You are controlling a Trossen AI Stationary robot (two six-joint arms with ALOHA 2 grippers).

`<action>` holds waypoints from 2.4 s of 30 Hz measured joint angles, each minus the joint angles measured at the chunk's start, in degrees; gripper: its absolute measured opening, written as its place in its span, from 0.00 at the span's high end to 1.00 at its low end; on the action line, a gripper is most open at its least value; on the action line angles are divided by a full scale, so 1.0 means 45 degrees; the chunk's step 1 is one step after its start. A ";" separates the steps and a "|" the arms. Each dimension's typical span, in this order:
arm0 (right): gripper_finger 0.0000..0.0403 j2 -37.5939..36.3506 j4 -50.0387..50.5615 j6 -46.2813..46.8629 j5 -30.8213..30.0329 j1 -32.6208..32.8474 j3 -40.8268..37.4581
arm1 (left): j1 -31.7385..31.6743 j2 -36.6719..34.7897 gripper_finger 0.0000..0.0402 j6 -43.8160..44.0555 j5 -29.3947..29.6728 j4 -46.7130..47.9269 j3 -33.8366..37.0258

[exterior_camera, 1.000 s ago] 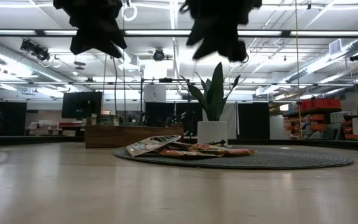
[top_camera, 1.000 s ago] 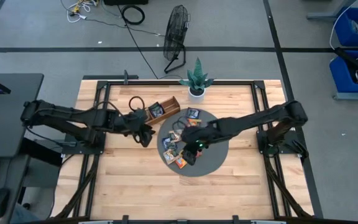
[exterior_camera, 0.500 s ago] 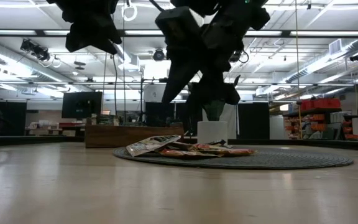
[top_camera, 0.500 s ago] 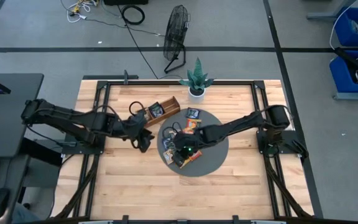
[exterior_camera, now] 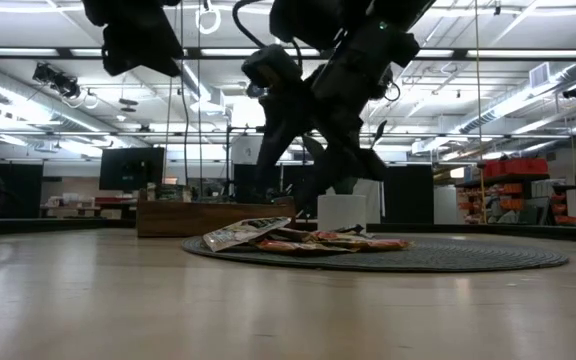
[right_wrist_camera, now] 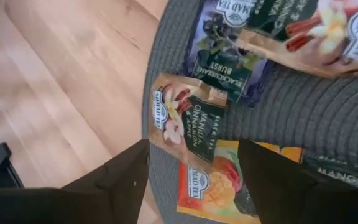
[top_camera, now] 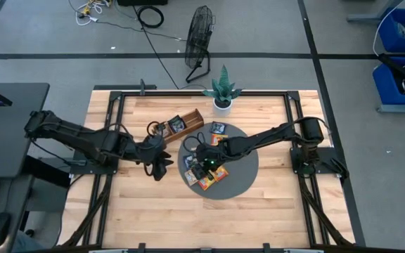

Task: Pick & Place Tea
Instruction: Put the brown tea bag into the left section of the wooden organizer

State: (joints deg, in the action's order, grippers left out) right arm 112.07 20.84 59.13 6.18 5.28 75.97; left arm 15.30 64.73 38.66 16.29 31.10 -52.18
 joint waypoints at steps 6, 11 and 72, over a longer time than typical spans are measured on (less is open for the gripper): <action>0.39 0.0422 -0.0471 0.0757 0.0092 0.0086 -0.0002 | 0.0076 -0.0005 0.66 -0.0702 0.0005 -0.0008 0.0000; 0.39 0.0490 -0.1231 0.1125 -0.0196 0.0183 -0.0003 | 0.0076 0.0000 0.66 -0.0852 0.0000 0.0087 0.0000; 0.82 0.0704 -0.2779 0.4051 -0.0612 0.0908 -0.1284 | -0.0026 0.0000 0.66 -0.0730 0.0481 -0.0204 0.0003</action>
State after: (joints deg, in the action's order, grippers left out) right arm 115.24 8.34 77.36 3.42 9.36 70.19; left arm 15.18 64.73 35.38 18.46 30.19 -52.17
